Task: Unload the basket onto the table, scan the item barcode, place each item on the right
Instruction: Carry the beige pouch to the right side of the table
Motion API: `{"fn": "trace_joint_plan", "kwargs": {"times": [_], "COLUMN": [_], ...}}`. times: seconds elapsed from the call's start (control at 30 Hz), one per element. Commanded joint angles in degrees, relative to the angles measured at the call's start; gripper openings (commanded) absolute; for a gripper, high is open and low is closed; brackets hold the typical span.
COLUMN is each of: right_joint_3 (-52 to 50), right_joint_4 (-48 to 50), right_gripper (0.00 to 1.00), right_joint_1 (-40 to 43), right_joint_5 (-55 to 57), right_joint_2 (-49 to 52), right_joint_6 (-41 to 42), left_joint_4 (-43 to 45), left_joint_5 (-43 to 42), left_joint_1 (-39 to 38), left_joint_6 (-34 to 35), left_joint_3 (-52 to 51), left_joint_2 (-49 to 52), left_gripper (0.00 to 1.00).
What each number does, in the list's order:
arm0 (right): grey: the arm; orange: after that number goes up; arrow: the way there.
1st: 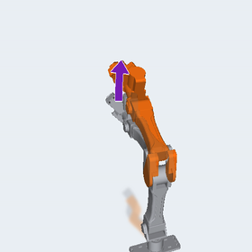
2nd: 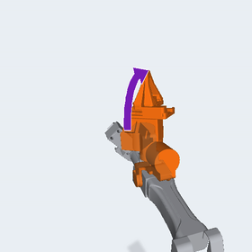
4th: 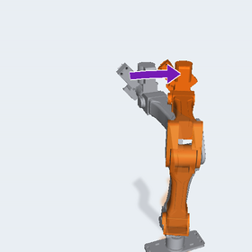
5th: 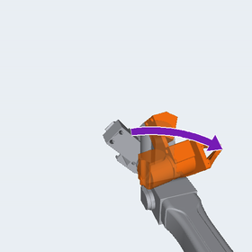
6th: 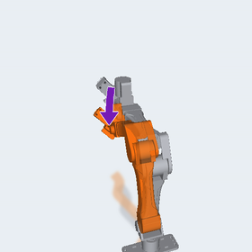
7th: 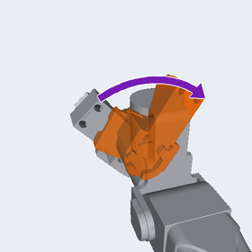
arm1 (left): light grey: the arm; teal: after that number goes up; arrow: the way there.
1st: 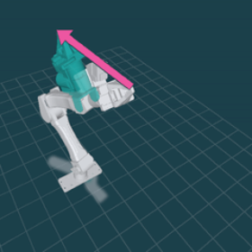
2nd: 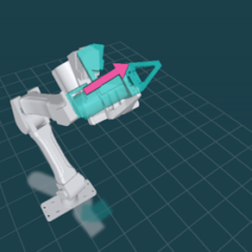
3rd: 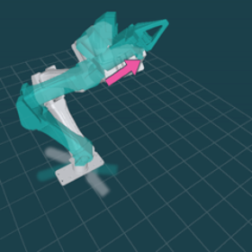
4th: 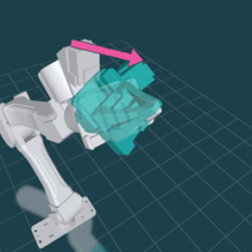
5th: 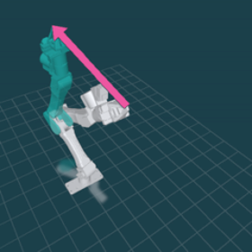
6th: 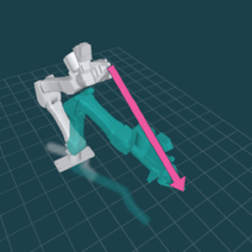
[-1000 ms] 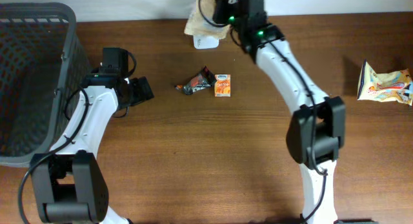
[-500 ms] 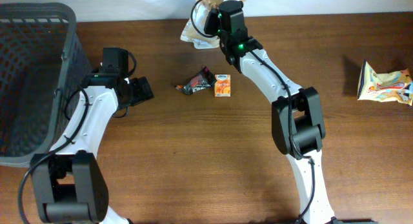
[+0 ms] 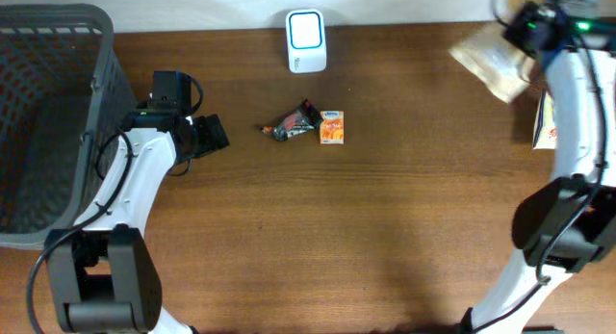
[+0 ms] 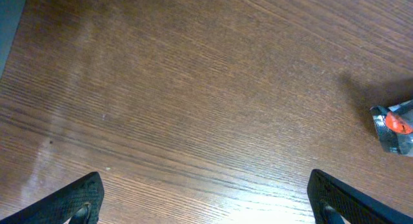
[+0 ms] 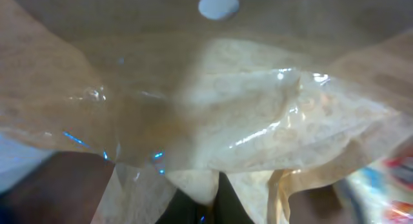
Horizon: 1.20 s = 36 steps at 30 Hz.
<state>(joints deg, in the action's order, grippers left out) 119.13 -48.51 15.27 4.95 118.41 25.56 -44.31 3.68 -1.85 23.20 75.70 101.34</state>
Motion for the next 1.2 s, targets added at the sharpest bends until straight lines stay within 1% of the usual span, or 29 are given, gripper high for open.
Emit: {"fn": "trace_joint_plan", "kwargs": {"times": [0.0,0.07,0.23,0.27,0.3,0.33,0.37,0.4,0.43,0.53,0.63,0.73,0.77,0.83,0.9,0.97,1.03,1.07,1.13,1.17], "right_joint_3": [-0.1,-0.1,-0.1,-0.1,-0.1,-0.1,-0.1,0.0,0.1,0.1,0.1,0.0,-0.1,-0.8,-3.6,-7.3,-11.7,-13.1,-18.2,-20.0], "right_joint_4": [-0.8,-1.2,1.1,1.7,2.0,1.9,1.9,1.7,1.1,-0.3,-3.8,-13.1,-17.2,-22.2,-24.6,-23.4,-19.4,-17.7,-11.0,-7.7], "right_gripper": [0.04,0.04,0.04,0.1,0.27,0.49,0.79,0.97,0.99,0.99,0.99,0.99,0.99,0.99,0.88,0.86,0.81,0.76,0.49,0.38], "right_joint_1": [6.8,9.7,15.8,17.2,18.0,18.6,18.9,18.9,18.9,18.8,18.8,18.5,18.0,17.0,15.8,15.7,16.0,16.0,16.0,16.0], "right_joint_5": [0.3,0.3,1.4,1.3,1.1,0.8,0.4,0.5,0.5,-4.1,-12.9,-18.1,-17.8,-17.3,-11.1,-4.9,-4.0,-4.0,-4.0,-4.0], "right_joint_2": [2.8,5.2,10.6,11.3,11.8,12.0,12.0,11.6,11.1,6.7,2.9,2.6,3.0,4.1,4.8,4.8,4.8,4.8,4.8,4.8], "right_joint_6": [-1.6,-4.2,-4.3,-4.3,-4.3,-5.9,-9.1,-10.9,-11.5,-11.4,-11.3,-11.2,-11.3,-11.8,-11.6,-8.2,-7.7,-7.7,-7.3,-7.0], "left_joint_4": [0.1,0.1,0.1,0.1,0.1,0.1,0.1,0.1,0.1,0.1,0.1,0.1,0.1,0.1,0.1,0.1,0.1,0.1,0.1,0.1], "left_joint_5": [0.7,0.7,0.7,0.7,0.7,0.7,0.7,0.7,0.7,0.7,0.7,0.7,0.7,0.7,0.7,0.7,0.7,0.7,0.7,0.7], "left_joint_1": [0.0,0.0,0.0,0.0,0.0,0.0,0.0,0.0,0.0,0.0,0.0,0.0,0.0,0.0,0.0,0.0,0.0,0.0,0.0,0.0], "left_joint_6": [0.3,0.3,0.3,0.3,0.3,0.3,0.3,0.3,0.3,0.3,0.3,0.3,0.3,0.3,0.3,0.3,0.3,0.3,0.3,0.3], "left_joint_3": [0.6,0.6,0.6,0.6,0.6,0.6,0.6,0.6,0.6,0.6,0.6,0.6,0.6,0.6,0.6,0.6,0.6,0.6,0.6,0.6], "left_joint_2": [-1.2,-1.2,-1.2,-1.2,-1.2,-1.2,-1.2,-1.2,-1.2,-1.2,-1.2,-1.2,-1.2,-1.2,-1.2,-1.2,-1.2,-1.2,-1.2,-1.2], "left_gripper": [0.99,0.99,0.99,0.99,0.99,0.99,0.99,0.99,0.99,0.99,0.99,0.99,0.99,0.99,0.99,0.99,0.99,0.99,0.99,0.99]}}
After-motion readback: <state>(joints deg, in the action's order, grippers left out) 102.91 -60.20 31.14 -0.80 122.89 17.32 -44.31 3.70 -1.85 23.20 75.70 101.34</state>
